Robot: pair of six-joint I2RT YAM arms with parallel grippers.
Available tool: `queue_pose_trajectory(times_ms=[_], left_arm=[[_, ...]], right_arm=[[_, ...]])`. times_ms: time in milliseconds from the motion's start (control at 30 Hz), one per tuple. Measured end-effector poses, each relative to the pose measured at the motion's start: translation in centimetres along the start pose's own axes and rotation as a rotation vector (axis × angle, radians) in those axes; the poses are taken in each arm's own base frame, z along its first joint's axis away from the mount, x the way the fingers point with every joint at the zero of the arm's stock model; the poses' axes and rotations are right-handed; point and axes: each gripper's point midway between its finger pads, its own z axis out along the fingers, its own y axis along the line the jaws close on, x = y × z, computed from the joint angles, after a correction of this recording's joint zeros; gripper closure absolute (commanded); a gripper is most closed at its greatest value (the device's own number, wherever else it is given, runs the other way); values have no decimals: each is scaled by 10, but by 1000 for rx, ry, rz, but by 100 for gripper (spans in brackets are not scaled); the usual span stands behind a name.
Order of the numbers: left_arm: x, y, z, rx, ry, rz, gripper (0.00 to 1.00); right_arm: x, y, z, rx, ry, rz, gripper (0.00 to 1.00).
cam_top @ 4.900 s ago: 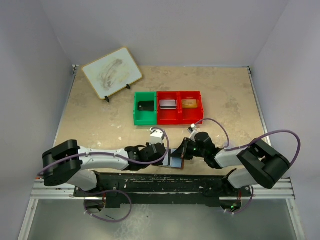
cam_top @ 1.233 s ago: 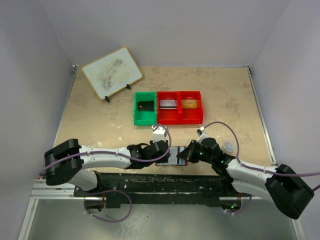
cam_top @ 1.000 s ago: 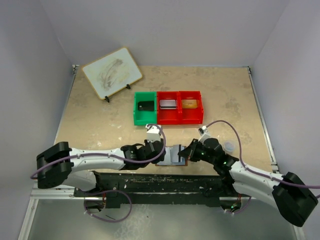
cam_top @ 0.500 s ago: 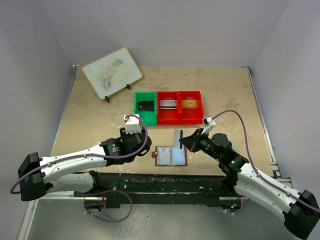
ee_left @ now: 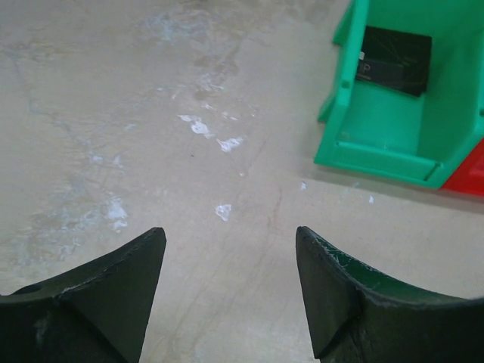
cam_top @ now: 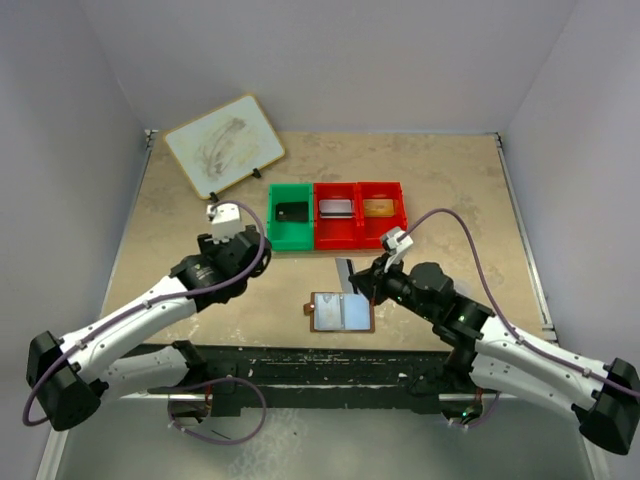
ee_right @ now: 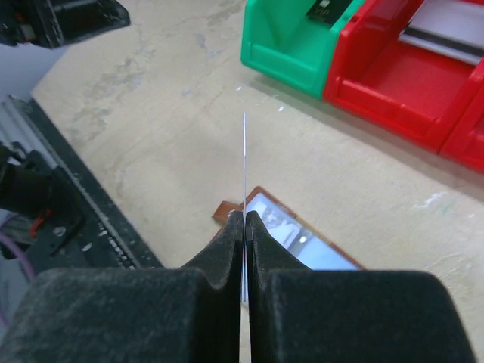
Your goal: Take the credit cards out of the card holder
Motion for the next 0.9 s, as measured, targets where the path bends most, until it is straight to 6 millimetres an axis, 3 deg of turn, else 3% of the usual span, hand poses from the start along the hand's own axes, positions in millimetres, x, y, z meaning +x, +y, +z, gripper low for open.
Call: queue_pose_trajectory(times_ms=[100, 267, 433, 567, 733, 900], left_arm=[[-14, 16, 5, -24, -12, -40, 31], [-29, 25, -1, -15, -58, -46, 31], [-33, 30, -2, -34, -80, -48, 31], [-36, 39, -2, -78, -102, -35, 30], [-36, 48, 0, -130, -113, -9, 30], [-33, 52, 2, -160, -107, 18, 30]], right_arm=[[-12, -4, 5, 31, -5, -117, 100], [-39, -12, 15, 90, -35, -318, 100], [-48, -24, 45, 140, 20, -554, 100], [-44, -50, 72, 175, 104, -708, 100], [-72, -101, 96, 184, 190, -763, 100], [-90, -85, 116, 51, 205, -895, 100]])
